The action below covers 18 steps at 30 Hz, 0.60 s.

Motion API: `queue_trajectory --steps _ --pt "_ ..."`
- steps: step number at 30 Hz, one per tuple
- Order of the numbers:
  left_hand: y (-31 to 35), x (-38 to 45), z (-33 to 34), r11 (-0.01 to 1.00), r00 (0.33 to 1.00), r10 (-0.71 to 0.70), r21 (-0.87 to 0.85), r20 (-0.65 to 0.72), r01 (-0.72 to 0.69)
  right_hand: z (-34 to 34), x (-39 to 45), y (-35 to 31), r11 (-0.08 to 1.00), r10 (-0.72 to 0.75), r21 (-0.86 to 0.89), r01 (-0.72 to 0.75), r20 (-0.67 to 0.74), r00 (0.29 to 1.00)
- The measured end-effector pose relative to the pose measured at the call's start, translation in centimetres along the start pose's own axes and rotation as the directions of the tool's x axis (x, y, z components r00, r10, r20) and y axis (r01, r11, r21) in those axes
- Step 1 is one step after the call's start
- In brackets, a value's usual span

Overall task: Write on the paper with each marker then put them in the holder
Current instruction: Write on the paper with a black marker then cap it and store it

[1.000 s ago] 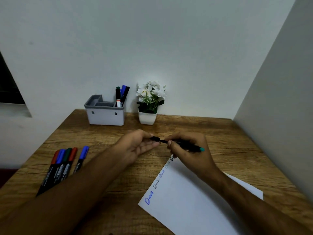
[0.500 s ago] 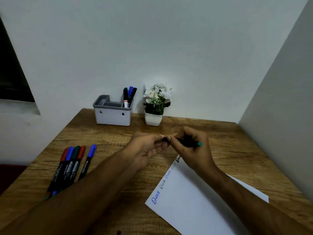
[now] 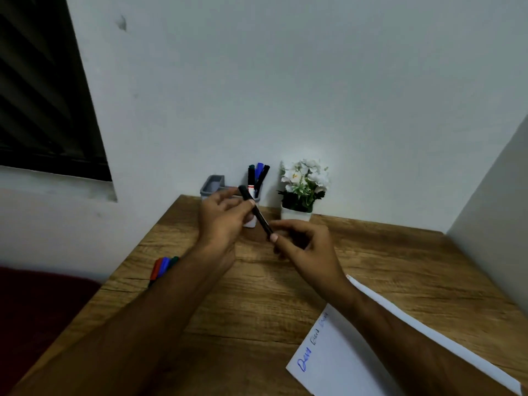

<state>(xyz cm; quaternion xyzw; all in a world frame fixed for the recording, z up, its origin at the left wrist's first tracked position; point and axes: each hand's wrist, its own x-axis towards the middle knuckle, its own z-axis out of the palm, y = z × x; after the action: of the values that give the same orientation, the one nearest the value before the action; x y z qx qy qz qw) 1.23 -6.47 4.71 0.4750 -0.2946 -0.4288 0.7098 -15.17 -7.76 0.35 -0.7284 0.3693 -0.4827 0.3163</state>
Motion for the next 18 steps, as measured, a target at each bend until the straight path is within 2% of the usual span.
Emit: queue_trajectory --steps 3,6,9,15,18 --pt "0.5 1.2 -1.2 0.974 0.98 0.2 0.107 0.013 -0.2 2.3 1.8 -0.2 0.998 0.044 -0.049 -0.045 -0.008 0.999" --pt "0.5 2.0 -2.0 0.912 0.946 0.314 0.253 0.076 -0.323 4.8 3.5 -1.1 0.999 0.023 -0.041 -0.023 -0.006 1.0" --pt "0.5 3.2 -3.1 0.866 0.939 0.326 0.364 0.109 -0.343 6.5 5.3 -2.0 0.998 -0.008 -0.057 0.008 -0.009 1.0" --pt "3.5 8.4 -3.4 0.767 0.878 0.479 0.477 0.021 -0.43 9.0 9.6 -2.7 0.981 -0.011 -0.193 0.004 -0.036 0.999" --pt "4.3 11.1 -2.7 0.745 0.867 0.498 0.513 -0.003 -0.425 9.4 11.9 -3.0 0.959 -0.035 -0.283 0.016 -0.061 0.998"
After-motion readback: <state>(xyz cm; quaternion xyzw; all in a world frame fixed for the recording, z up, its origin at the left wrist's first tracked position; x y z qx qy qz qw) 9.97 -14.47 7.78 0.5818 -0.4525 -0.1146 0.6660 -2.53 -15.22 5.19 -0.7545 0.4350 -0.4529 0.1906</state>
